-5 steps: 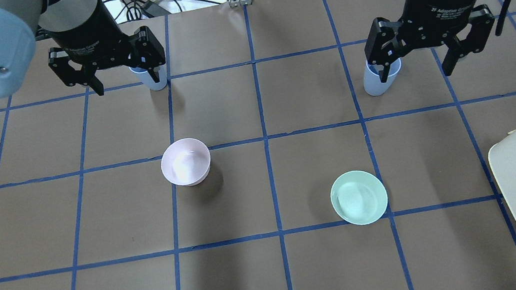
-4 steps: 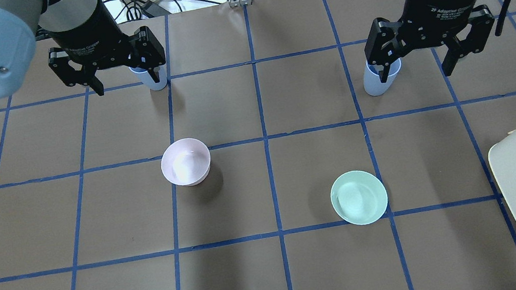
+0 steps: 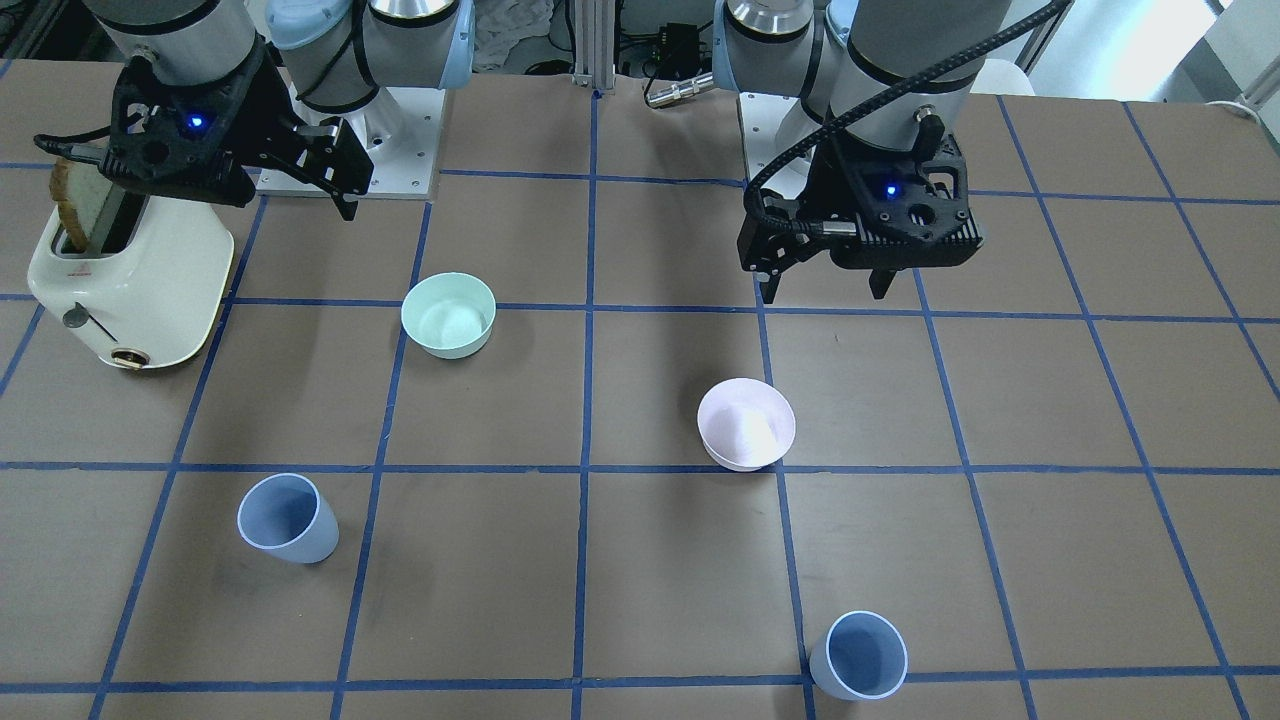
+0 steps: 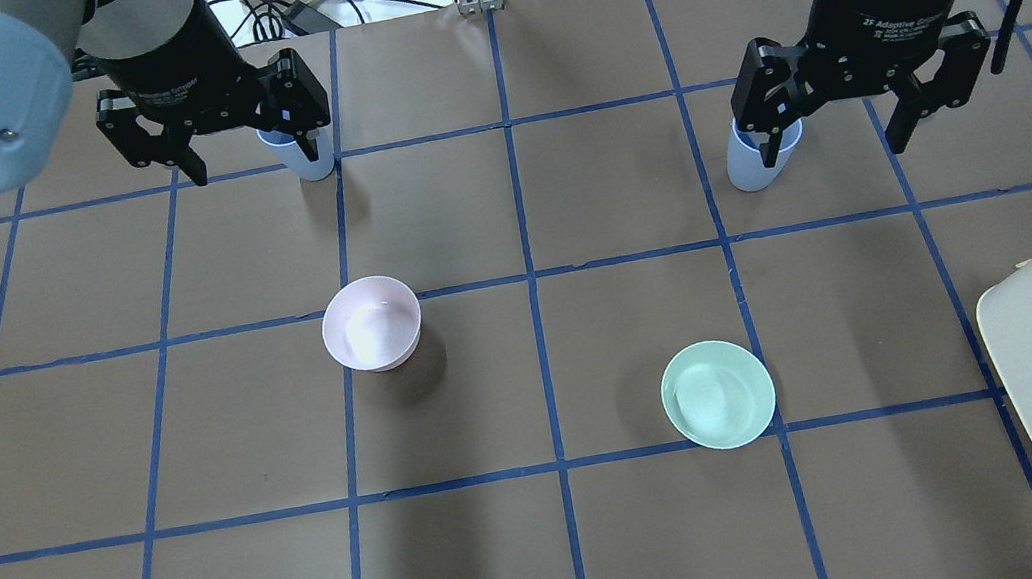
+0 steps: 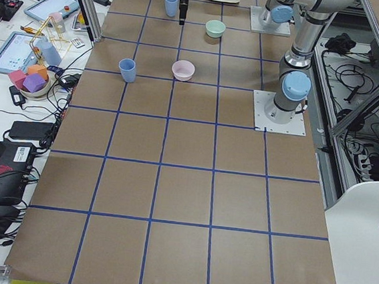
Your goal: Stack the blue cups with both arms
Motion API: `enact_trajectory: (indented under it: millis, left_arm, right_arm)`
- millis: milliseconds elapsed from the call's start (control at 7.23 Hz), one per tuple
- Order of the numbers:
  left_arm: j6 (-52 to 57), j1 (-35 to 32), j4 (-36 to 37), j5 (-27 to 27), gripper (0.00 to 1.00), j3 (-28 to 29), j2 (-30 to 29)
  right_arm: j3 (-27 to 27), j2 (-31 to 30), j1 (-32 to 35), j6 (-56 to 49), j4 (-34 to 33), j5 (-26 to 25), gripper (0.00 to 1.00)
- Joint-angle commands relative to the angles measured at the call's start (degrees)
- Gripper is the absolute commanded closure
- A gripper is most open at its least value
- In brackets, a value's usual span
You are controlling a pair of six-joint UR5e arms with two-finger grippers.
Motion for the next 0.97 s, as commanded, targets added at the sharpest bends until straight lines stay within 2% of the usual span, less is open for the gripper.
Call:
enact_trajectory:
  millis: [0,415,691,830]
  left_arm:
    - [0.93,0.09,9.22,-0.12,0.00,2.37,-8.77]
    - [1.63,1.23,9.28,0.40,0.00,21.76,-27.84]
    - [8.55,5.17,10.15,-0.12,0.00,26.90,-35.26]
    - [11.45,5.36,10.25,-0.12,0.00,26.65,-37.46]
  right_arm:
    - [0.15,0.42,-0.01,0.15,-2.06,0.24,0.00]
    - [0.24,1.47,-0.09,0.68,-3.14,0.07,0.00]
    - [0.24,1.56,-0.36,0.60,-3.14,0.16,0.00]
    - [0.24,1.57,-0.36,0.59,-3.23,0.16,0.00]
